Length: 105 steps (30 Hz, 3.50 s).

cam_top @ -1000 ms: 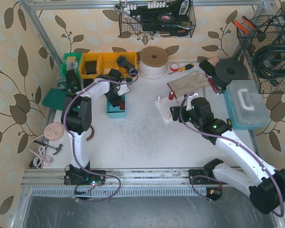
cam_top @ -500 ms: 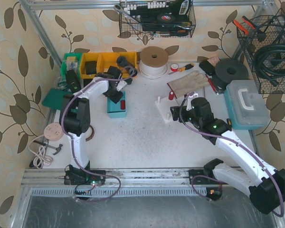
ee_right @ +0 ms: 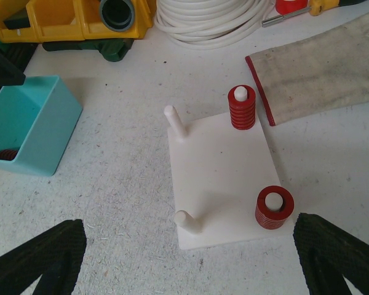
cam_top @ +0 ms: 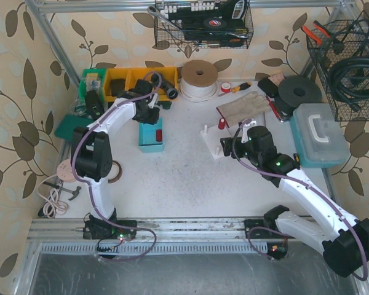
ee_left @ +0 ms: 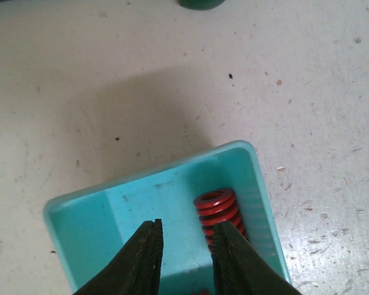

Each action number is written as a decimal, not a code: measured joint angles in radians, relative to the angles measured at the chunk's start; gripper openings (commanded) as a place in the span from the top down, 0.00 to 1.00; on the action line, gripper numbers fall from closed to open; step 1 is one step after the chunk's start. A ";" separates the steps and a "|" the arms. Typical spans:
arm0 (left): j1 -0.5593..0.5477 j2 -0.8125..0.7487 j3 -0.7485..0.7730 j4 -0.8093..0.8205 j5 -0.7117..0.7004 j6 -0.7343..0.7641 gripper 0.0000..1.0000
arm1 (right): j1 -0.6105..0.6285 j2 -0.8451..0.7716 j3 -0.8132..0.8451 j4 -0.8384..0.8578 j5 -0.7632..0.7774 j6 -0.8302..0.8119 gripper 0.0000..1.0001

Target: Install the large spring

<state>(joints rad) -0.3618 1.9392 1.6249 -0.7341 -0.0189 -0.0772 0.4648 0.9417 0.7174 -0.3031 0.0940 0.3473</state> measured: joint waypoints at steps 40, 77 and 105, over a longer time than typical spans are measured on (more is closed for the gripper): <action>-0.033 0.126 -0.136 0.101 0.030 -0.145 0.67 | 0.000 -0.013 0.000 0.000 0.000 0.000 0.09; -0.278 -0.589 -0.762 0.678 0.140 0.225 0.95 | 0.000 0.058 0.203 -0.237 -0.137 -0.014 0.25; -0.483 -0.668 -0.988 1.089 0.395 0.476 0.97 | 0.148 0.259 0.221 -0.165 -0.533 0.084 0.43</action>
<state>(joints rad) -0.8452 1.2713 0.6369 0.3550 0.3759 0.3992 0.6132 1.2007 0.9382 -0.4679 -0.4385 0.4309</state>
